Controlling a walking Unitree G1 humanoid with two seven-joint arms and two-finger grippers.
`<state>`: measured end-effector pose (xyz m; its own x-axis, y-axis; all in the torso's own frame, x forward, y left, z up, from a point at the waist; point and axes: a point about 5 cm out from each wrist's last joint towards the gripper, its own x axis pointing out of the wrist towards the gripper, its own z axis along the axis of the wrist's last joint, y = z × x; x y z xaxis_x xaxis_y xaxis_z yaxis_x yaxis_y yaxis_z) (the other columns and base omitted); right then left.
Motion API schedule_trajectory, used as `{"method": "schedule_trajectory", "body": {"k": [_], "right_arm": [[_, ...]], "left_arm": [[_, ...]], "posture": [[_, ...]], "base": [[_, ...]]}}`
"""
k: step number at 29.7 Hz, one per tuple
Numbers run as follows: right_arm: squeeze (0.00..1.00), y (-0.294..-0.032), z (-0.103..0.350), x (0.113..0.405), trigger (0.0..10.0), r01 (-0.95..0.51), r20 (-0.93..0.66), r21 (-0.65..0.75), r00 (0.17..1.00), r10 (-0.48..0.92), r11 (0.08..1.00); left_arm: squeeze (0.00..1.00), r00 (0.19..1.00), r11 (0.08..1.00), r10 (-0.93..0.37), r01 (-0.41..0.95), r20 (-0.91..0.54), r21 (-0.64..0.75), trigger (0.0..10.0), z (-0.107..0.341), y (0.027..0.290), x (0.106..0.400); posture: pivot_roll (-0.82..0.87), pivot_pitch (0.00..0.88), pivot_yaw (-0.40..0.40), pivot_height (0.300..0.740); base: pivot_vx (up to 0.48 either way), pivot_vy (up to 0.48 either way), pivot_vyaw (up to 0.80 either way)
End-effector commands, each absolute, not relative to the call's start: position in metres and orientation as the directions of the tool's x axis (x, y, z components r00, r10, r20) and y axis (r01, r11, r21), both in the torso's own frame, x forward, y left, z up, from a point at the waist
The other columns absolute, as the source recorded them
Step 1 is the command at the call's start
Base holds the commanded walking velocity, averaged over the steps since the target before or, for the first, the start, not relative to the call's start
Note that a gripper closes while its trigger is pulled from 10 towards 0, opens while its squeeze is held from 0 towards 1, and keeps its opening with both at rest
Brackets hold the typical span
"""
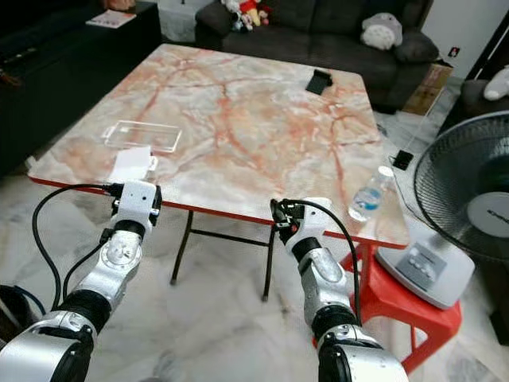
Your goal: Picking trash to rubbish bin
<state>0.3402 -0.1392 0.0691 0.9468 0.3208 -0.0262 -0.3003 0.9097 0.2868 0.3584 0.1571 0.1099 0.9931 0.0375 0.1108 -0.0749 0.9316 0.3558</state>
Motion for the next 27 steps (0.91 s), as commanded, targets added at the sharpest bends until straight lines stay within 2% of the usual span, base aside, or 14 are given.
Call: {"method": "schedule_trajectory", "body": {"k": [1, 4, 21, 27], "right_arm": [[0.0, -0.138, 0.073, 0.343, 10.0, -0.309, -0.016, 0.291, 0.945, 0.327, 0.905], [0.0, -0.138, 0.073, 0.343, 10.0, -0.31, -0.015, 0.291, 0.945, 0.328, 0.905], [0.0, -0.137, 0.073, 0.343, 10.0, -0.313, -0.019, 0.293, 0.943, 0.333, 0.904], [0.0, -0.136, 0.073, 0.343, 10.0, -0.32, -0.018, 0.282, 0.941, 0.338, 0.905]], "left_arm": [[0.0, 0.988, 0.939, 0.027, -0.078, 0.154, 0.335, 10.0, 0.119, 0.156, 0.361], [0.0, 0.985, 0.936, 0.018, -0.077, 0.174, 0.342, 10.0, 0.124, 0.156, 0.362], [0.0, 0.968, 0.918, -0.041, -0.061, 0.249, 0.391, 10.0, 0.139, 0.149, 0.364], [0.0, 0.967, 0.916, -0.028, -0.077, 0.254, 0.395, 10.0, 0.141, 0.151, 0.365]], "posture": [[0.02, 0.049, -0.135, 0.74], [0.02, 0.049, -0.135, 0.74], [0.03, 0.047, -0.134, 0.74], [0.02, 0.048, -0.133, 0.74]], "base": [[0.0, 0.48, 0.0], [0.0, 0.472, 0.0], [0.0, 0.0, 0.0], [0.362, 0.0, 0.0]]}}
